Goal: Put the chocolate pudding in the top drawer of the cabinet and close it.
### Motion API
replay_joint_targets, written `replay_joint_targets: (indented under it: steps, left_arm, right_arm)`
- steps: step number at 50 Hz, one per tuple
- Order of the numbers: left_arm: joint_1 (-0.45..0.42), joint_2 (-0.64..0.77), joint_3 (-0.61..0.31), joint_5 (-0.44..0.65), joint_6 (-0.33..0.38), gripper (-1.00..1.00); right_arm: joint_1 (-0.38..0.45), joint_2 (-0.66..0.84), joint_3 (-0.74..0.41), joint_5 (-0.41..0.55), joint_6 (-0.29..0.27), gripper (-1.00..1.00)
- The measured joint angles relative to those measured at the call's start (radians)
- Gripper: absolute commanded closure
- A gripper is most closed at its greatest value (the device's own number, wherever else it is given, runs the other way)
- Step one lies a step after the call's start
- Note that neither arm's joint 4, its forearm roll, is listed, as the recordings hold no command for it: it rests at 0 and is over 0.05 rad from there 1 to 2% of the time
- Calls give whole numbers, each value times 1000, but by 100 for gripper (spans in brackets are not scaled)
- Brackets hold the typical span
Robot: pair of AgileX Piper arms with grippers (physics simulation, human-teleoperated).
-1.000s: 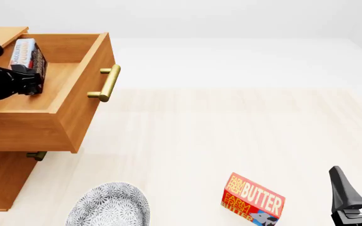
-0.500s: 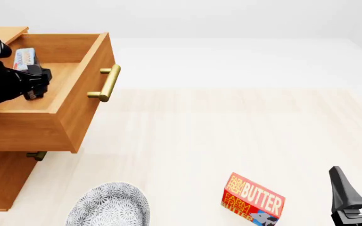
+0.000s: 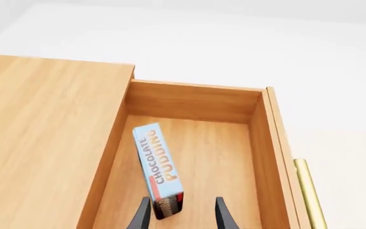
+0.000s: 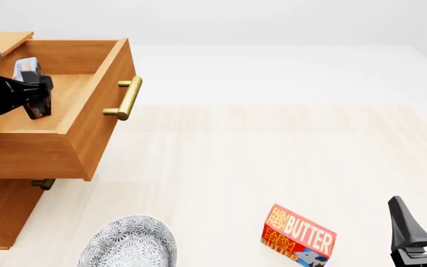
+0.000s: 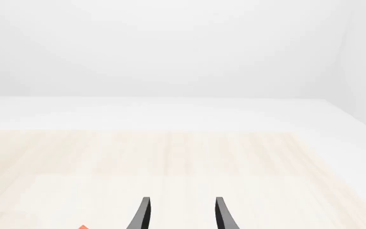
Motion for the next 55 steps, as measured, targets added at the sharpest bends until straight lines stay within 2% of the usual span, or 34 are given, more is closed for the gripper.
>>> replay_joint_targets:
  steps: [29,55]
  left_arm:
    - [-69,-114,-68,71,36,-100]
    - [-213,-62,-219,139,50,-100]
  right_arm:
    - [0,0,0,0,0,-100]
    - [0,0,0,0,0,-100]
